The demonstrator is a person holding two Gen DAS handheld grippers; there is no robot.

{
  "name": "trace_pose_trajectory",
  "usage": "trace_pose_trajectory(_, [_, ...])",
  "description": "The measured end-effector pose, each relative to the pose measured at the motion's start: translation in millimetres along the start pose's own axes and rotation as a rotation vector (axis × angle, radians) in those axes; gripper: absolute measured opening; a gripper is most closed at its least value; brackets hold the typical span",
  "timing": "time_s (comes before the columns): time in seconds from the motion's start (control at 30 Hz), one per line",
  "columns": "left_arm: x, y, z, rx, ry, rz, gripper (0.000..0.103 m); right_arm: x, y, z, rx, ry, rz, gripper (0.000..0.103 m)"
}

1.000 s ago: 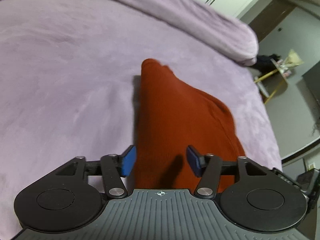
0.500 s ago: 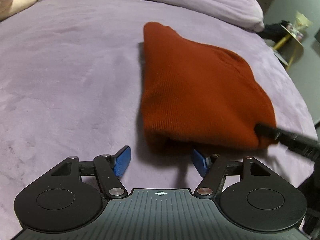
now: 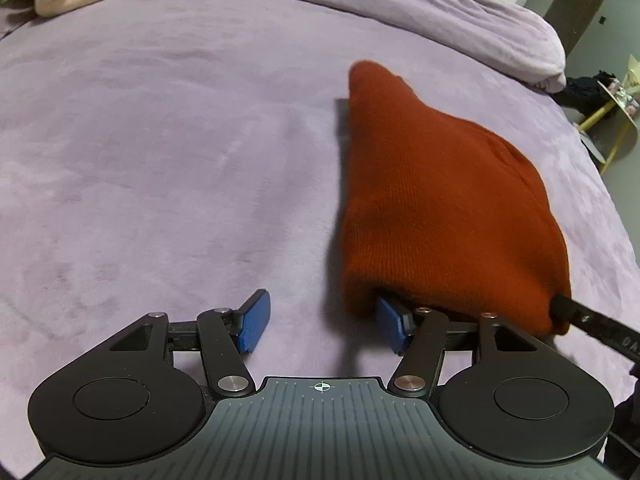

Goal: Fold small clothes

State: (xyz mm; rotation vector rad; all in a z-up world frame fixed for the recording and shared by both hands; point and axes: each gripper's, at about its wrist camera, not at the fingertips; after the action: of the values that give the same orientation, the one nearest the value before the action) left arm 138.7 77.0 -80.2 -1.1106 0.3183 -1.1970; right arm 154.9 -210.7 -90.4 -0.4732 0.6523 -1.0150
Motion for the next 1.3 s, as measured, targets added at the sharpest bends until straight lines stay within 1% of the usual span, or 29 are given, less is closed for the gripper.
trace_pose_trajectory(0.03, [-3.2,-5.3,3.1,0.010,-0.009,0.003,0.065,-0.6,-5.2,1.7,0.012,0.010,-0.010,0.024])
trace_pose_trajectory(0.13, [-7.0,-20.5,15.7,0.050,-0.032,-0.015,0.069,-4.7,-17.1,10.3,0.037,0.013,-0.087,0.025])
trace_pose_trajectory(0.17, [-6.4,-23.3,20.1,0.066,-0.038,-0.026,0.071,-8.0,-20.1,14.0,0.050,0.011,-0.093,0.026])
trace_pose_trajectory(0.27, [3.5,-16.9,33.0,0.079,-0.034,-0.040,0.072,-20.1,-15.6,32.1,0.060,-0.001,-0.050,0.026])
trace_pose_trajectory(0.33, [16.1,-5.3,37.9,0.080,-0.013,-0.038,0.071,-36.9,-1.5,42.6,0.037,-0.032,-0.020,0.026])
trace_pose_trajectory(0.4, [26.1,5.5,39.3,0.083,0.006,-0.024,0.073,-52.9,14.0,47.8,0.025,-0.089,-0.015,0.025])
trace_pose_trajectory(0.47, [33.5,15.2,39.6,0.081,0.037,0.010,0.073,-62.3,30.4,48.4,-0.007,-0.140,-0.036,0.024])
trace_pose_trajectory(0.5, [36.4,20.0,39.4,0.078,0.057,0.017,0.074,-62.8,39.7,46.9,-0.034,-0.161,-0.070,0.017])
trace_pose_trajectory(0.53, [38.7,24.6,38.8,0.070,0.079,0.023,0.074,-62.3,47.0,44.9,-0.059,-0.180,-0.106,0.003])
trace_pose_trajectory(0.57, [39.4,27.1,36.3,0.061,0.096,0.028,0.074,-58.4,50.3,40.9,-0.065,-0.191,-0.133,0.000])
trace_pose_trajectory(0.6, [40.5,31.9,34.6,0.054,0.111,0.029,0.074,-50.8,51.5,36.3,-0.053,-0.184,-0.141,0.000])
trace_pose_trajectory(0.63, [39.8,33.7,33.1,0.055,0.119,0.024,0.074,-42.0,49.9,33.5,-0.040,-0.152,-0.115,0.000])
trace_pose_trajectory(0.7, [37.6,36.3,32.7,0.056,0.126,0.015,0.078,-29.2,49.5,34.5,-0.035,-0.070,-0.073,0.000])
trace_pose_trajectory(0.77, [33.5,34.0,36.8,0.042,0.099,0.003,0.078,-18.8,47.5,35.9,-0.040,0.000,-0.040,0.000])
trace_pose_trajectory(0.83, [30.1,25.7,43.4,0.033,0.066,-0.016,0.077,-18.3,43.5,42.2,-0.050,0.050,-0.019,0.000])
trace_pose_trajectory(0.87, [29.7,23.1,45.4,0.036,0.053,-0.026,0.076,-19.5,40.3,45.7,-0.048,0.057,-0.016,0.001])
trace_pose_trajectory(0.93, [29.0,17.9,53.3,0.051,0.025,-0.043,0.076,-26.2,35.5,54.6,-0.028,0.040,-0.024,0.015])
trace_pose_trajectory(0.97, [30.3,18.4,57.5,0.056,0.021,-0.047,0.076,-29.8,37.8,59.7,-0.022,0.027,-0.029,0.017])
trace_pose_trajectory(1.07, [40.8,24.5,70.2,0.075,0.028,-0.012,0.076,-41.1,50.0,78.1,-0.024,-0.024,-0.060,0.018])
trace_pose_trajectory(1.13, [52.2,31.1,83.1,0.098,0.036,0.000,0.076,-47.8,63.1,91.5,-0.028,-0.070,-0.112,0.018])
trace_pose_trajectory(1.2, [65.4,43.4,97.3,0.094,0.040,0.011,0.079,-47.4,79.8,106.2,-0.049,-0.063,-0.150,0.018])
trace_pose_trajectory(1.3, [83.5,69.6,117.5,0.080,0.047,0.038,0.079,-38.7,107.5,125.3,-0.091,-0.017,-0.208,0.018])
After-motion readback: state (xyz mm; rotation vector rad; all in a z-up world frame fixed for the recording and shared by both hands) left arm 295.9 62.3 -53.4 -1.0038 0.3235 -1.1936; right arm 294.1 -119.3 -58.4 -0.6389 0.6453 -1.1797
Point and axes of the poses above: each gripper's, at about its wrist camera, not at the fingertips, and y roughly the way its jaws point, x to its right, z to its top, and after that the axes turned 9 degrees about -y, right-handed
